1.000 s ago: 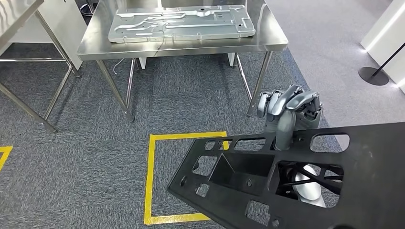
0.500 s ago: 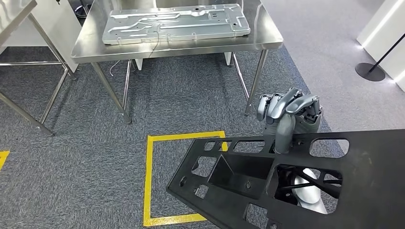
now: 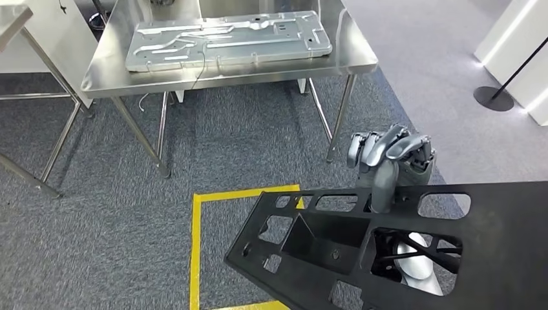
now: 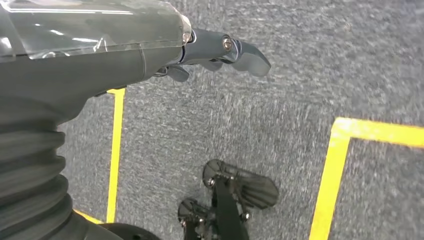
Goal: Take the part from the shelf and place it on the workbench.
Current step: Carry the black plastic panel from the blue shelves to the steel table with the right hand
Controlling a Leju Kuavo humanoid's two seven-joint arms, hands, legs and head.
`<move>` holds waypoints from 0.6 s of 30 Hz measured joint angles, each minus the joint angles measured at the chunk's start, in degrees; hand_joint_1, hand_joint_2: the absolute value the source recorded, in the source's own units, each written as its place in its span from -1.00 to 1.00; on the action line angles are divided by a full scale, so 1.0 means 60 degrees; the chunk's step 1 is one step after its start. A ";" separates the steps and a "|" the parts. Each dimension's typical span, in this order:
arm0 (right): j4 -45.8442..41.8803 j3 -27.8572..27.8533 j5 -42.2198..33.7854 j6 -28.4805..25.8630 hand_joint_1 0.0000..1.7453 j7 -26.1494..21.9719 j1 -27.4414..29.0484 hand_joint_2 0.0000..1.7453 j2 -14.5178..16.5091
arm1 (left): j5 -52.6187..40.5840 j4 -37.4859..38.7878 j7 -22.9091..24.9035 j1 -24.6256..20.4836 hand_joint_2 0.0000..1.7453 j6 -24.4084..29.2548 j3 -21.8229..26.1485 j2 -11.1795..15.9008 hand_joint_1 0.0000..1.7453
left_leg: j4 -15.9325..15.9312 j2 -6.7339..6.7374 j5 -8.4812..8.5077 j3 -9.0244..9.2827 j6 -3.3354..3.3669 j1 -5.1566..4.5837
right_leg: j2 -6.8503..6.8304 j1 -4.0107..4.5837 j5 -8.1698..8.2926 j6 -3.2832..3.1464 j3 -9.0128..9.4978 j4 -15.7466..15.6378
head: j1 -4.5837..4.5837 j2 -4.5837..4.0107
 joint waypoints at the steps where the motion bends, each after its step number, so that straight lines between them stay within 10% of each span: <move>1: 0.0000 0.0002 0.0000 0.0000 1.00 0.0001 -0.0004 1.00 0.0000 | -0.0005 0.0000 0.0000 0.0006 1.00 0.0001 0.0001 0.0002 -1.00 | -0.0077 -0.0006 -0.0031 0.0097 0.0060 0.0012 | -0.0017 -0.0010 0.0009 0.0048 0.0010 0.0098 | 0.0002 -0.0001; 3: -0.0001 0.0003 -0.0001 -0.0004 1.00 0.0001 -0.0044 1.00 0.0000 | -0.0018 0.0000 0.0002 0.0014 1.00 0.0005 0.0001 0.0005 -1.00 | -0.0197 -0.0011 -0.0088 0.0339 0.0159 0.0039 | -0.0056 -0.0029 -0.0097 0.0127 -0.0325 0.0736 | 0.0005 0.0000; 7: 0.0007 0.0003 -0.0004 -0.0015 1.00 0.0005 -0.0051 1.00 -0.0003 | -0.0037 0.0000 0.0005 0.0020 1.00 0.0016 0.0001 0.0011 -1.00 | -0.0252 -0.0016 -0.0376 0.0711 0.0201 0.0044 | -0.0085 -0.0078 -0.0846 0.0231 -0.1928 0.2625 | 0.0006 -0.0001; 9: 0.0010 0.0003 -0.0004 -0.0015 1.00 0.0006 -0.0050 1.00 -0.0004 | -0.0050 0.0000 0.0006 0.0044 1.00 0.0018 0.0001 0.0011 -1.00 | -0.0252 -0.0025 -0.0600 0.0995 0.0159 0.0048 | -0.0109 -0.0114 -0.0501 0.0260 -0.2131 0.2159 | 0.0006 -0.0001; 13: 0.0037 0.0004 -0.0008 -0.0023 1.00 0.0019 -0.0030 1.00 -0.0006 | -0.0077 0.0004 0.0009 0.0027 1.00 0.0018 0.0001 0.0013 -1.00 | -0.0230 -0.0008 -0.1068 0.1448 -0.0031 0.0043 | -0.0259 -0.0055 0.1313 0.0103 -0.1933 0.0419 | 0.0005 -0.0001; 18: 0.0024 -0.0001 -0.0011 -0.0018 1.00 0.0032 -0.0123 1.00 -0.0001 | -0.0079 0.0004 0.0005 -0.0047 1.00 0.0015 0.0001 0.0004 -1.00 | 0.0719 0.0017 -0.1078 0.1137 -0.0297 0.0096 | -0.0171 -0.0023 0.1150 -0.0270 -0.1577 0.0248 | -0.0007 0.0001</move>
